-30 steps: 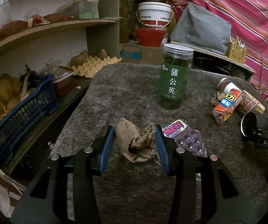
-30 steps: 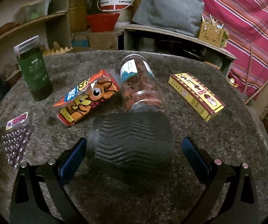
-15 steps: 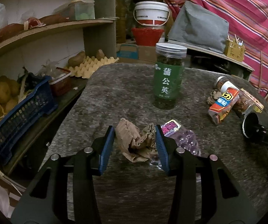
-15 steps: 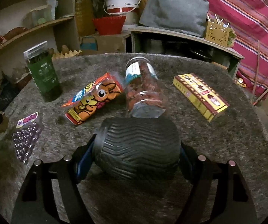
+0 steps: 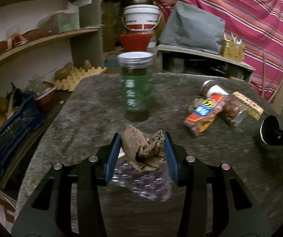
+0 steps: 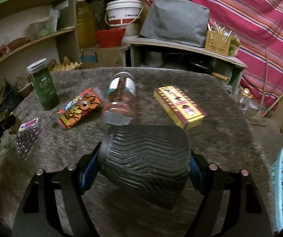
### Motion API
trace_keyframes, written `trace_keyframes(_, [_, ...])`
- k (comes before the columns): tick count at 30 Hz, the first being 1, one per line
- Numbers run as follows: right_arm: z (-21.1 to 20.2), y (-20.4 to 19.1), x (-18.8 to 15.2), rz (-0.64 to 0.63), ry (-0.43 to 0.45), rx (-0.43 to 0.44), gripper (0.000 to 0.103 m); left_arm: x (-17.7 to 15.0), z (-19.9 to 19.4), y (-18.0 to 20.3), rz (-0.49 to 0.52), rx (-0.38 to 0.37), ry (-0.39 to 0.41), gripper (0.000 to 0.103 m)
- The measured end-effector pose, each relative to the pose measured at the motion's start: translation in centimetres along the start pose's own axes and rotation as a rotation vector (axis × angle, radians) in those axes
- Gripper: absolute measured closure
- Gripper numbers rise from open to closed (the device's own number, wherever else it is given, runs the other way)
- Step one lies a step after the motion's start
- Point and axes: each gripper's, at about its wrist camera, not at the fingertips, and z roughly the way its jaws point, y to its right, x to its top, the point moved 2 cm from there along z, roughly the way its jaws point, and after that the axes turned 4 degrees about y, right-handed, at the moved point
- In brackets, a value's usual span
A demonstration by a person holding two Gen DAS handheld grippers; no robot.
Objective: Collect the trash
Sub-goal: 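Carry the brown paper and black cup toward the blue basket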
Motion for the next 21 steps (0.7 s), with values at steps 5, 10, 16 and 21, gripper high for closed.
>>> trace_keyframes(5, [-1.5,2.5,-0.4,-0.018,0.012,-0.026,0.027,0.6,-0.5,3.2,0.024,-0.04,0.017,0.06])
trace_keyframes(10, [-2.7,5.2,-0.8,-0.014,0.018,-0.053,0.027,0.8,-0.7,5.9,0.039,-0.075,0.024,0.06])
trace_keyframes(16, [-4.8,8.8,-0.9,0.016,0.043,-0.079,0.027,1.0,-0.9,9.7,0.077,-0.114,0.028,0.06])
trace_keyframes(21, [-7.0,13.2,-1.3,0.066,0.065,-0.114,0.027,1.8,-1.7,13.9,0.111,-0.164,0.051,0.06])
